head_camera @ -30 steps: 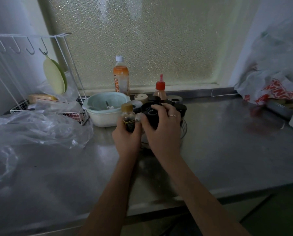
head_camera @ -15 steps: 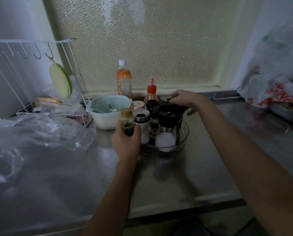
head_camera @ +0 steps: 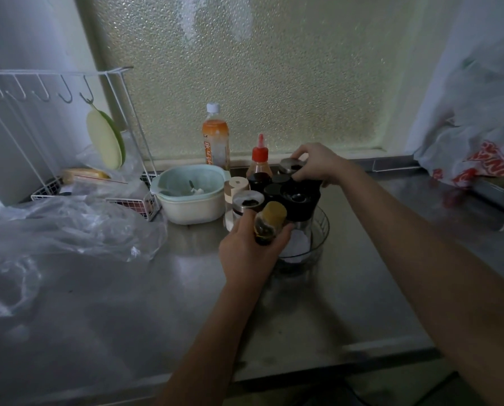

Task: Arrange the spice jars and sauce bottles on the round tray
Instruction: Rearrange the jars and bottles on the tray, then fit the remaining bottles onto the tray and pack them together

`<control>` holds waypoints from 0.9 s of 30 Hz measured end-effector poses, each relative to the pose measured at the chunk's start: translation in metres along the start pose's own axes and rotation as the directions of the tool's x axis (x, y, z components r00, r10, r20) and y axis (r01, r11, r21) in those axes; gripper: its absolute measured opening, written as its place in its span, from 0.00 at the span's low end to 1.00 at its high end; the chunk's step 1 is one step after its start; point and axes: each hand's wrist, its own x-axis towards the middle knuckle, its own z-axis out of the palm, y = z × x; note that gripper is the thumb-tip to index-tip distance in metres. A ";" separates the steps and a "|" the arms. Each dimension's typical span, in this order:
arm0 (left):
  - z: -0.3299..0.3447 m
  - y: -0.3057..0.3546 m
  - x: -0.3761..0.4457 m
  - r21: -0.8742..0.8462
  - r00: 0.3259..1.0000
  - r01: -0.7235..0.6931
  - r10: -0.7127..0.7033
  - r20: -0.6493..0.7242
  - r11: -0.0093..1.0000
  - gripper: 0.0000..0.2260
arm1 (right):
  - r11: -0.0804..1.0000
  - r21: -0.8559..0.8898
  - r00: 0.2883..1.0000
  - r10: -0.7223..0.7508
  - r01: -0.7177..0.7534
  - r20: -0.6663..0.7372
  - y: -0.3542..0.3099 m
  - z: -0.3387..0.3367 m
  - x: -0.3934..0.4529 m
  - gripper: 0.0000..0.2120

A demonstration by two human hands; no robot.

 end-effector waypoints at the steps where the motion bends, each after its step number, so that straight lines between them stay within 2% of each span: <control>1: 0.001 0.006 -0.002 -0.011 1.000 0.019 -0.018 0.019 1.000 0.19 | 0.997 0.074 0.998 -0.018 0.022 -0.054 0.001 -0.003 -0.001 0.27; 4: 0.013 0.022 -0.008 -0.033 0.996 0.056 -0.053 0.074 0.998 0.20 | 0.960 0.235 0.940 -0.065 0.150 -0.335 -0.007 -0.019 -0.016 0.29; 7: 0.026 0.032 -0.010 -0.049 0.987 0.134 -0.129 0.099 0.990 0.22 | 0.891 0.394 0.855 0.012 0.226 -0.518 -0.008 -0.036 -0.043 0.25; 11: 0.033 0.042 -0.011 -0.041 0.973 0.231 -0.229 0.037 0.972 0.18 | 0.743 0.625 0.867 0.125 0.240 -0.482 0.011 -0.039 -0.091 0.21; 14: 0.033 0.048 -0.012 -0.118 0.962 0.273 -0.273 0.012 0.955 0.16 | 0.688 0.678 0.846 0.177 0.258 -0.502 0.024 -0.031 -0.116 0.20; 17: 0.020 0.045 -0.010 -0.217 0.946 0.308 -0.322 -0.036 0.927 0.18 | 0.624 0.726 0.822 0.226 0.289 -0.522 0.030 -0.021 -0.132 0.17; 20: 0.001 0.039 -0.007 -0.344 0.912 0.315 -0.383 -0.148 0.884 0.22 | 0.649 0.708 0.846 0.182 0.279 -0.500 0.032 0.000 -0.144 0.16; 22: -0.010 0.039 -0.004 -0.425 0.894 0.282 -0.396 -0.209 0.860 0.24 | 0.726 0.641 0.857 0.144 0.248 -0.495 0.029 0.016 -0.145 0.19; 27: -0.034 0.037 -0.002 -0.453 0.874 0.213 -0.376 -0.308 0.866 0.22 | 0.873 0.417 0.878 -0.026 0.253 -0.478 0.013 0.045 -0.138 0.23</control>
